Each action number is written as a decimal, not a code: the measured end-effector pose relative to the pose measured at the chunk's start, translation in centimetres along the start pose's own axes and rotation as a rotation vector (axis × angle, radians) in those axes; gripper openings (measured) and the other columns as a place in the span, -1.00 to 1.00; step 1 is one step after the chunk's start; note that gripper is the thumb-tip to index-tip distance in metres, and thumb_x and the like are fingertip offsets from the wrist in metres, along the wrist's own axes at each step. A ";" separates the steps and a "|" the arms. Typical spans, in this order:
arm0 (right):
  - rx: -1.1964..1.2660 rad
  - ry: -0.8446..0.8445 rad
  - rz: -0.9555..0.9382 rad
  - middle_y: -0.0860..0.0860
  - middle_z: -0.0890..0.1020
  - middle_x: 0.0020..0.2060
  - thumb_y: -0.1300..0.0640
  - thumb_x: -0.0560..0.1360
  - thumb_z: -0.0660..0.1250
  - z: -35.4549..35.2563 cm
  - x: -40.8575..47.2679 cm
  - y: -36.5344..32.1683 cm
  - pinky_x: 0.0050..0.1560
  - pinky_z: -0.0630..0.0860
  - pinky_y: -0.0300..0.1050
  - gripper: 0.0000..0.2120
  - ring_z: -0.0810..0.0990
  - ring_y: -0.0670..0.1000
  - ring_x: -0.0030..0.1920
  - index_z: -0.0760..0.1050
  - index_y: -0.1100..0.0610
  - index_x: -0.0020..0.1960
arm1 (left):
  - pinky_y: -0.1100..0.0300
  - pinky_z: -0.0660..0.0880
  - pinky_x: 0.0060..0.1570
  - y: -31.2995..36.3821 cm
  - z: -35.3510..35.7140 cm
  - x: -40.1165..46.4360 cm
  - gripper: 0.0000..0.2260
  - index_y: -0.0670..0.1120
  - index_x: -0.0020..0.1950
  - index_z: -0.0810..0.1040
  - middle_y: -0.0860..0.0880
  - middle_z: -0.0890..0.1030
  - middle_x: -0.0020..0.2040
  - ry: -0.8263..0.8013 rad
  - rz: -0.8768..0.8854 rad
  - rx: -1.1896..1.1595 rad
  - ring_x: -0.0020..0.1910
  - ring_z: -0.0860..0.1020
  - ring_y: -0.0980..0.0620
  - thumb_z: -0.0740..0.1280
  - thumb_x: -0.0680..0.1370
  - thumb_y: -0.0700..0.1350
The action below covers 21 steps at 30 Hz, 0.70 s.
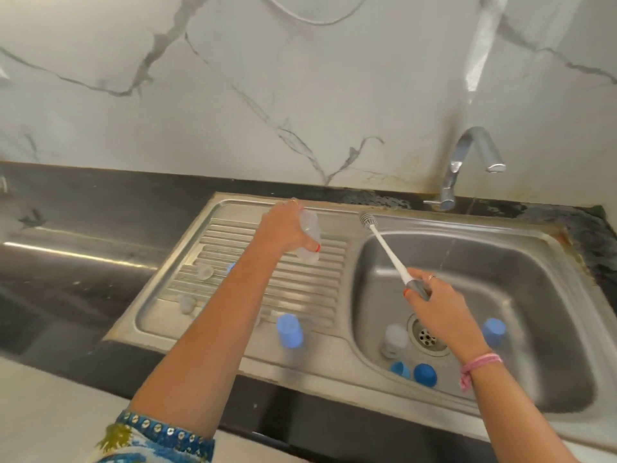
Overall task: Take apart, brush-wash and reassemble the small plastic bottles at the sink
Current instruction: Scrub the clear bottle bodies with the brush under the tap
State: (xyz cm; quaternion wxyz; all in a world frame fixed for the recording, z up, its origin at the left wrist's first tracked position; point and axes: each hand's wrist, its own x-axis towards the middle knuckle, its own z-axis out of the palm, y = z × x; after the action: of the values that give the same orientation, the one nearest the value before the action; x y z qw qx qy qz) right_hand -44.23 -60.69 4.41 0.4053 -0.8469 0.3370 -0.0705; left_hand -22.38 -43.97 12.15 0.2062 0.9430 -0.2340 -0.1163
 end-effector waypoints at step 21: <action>0.010 0.010 0.086 0.02 0.56 -0.24 0.10 0.59 0.22 5.9 -0.3 -3.2 -0.36 0.44 -0.16 -0.64 0.48 0.00 -0.39 0.41 -0.05 0.38 | 0.00 0.54 0.10 -9.3 1.4 2.5 -0.26 -0.16 0.30 0.36 -0.11 0.53 0.18 -0.336 -0.131 0.223 0.12 0.54 -0.13 0.60 0.26 0.07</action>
State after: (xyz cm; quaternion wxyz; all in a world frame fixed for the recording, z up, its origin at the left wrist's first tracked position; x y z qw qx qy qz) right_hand -40.51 -55.25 2.90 0.4107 -0.8291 0.3746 -0.0591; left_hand -17.01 -38.18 6.47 0.0508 0.9404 -0.2149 -0.2586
